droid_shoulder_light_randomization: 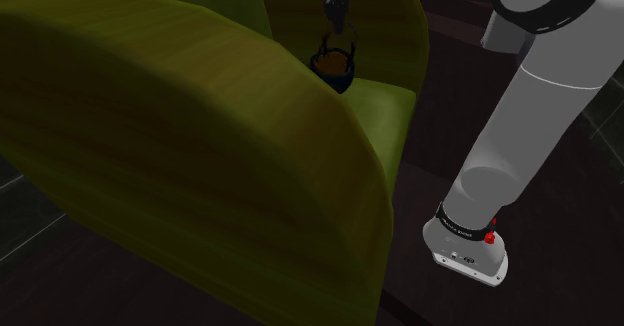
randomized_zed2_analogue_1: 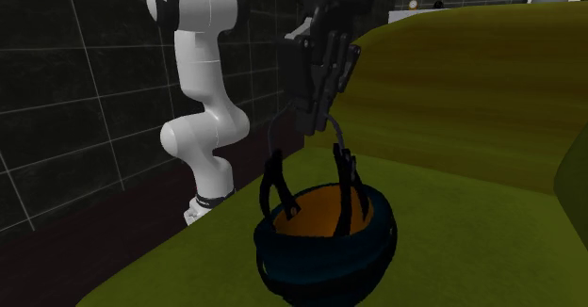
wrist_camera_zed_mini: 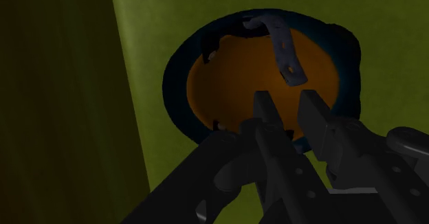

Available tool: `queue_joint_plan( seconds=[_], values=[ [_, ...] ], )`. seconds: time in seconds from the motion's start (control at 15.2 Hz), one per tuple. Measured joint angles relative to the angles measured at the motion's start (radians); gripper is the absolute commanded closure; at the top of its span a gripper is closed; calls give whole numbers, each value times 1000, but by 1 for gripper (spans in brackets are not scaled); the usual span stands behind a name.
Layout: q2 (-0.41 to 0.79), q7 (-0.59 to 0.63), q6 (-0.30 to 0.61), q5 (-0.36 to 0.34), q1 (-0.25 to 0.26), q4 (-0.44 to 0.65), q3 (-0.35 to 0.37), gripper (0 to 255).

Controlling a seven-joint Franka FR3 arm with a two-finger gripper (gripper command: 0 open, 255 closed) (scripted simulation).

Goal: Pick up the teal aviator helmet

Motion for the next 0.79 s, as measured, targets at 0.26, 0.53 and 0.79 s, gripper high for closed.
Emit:
queue_joint_plan(
  seconds=[0.26,0.53,0.79],
  values=[
    [25,-9,-59,1,-1,83,-1,255],
    [54,-19,-120,2,-2,173,-2,255],
    [100,-33,-197,4,-4,298,-4,255]
  ],
)
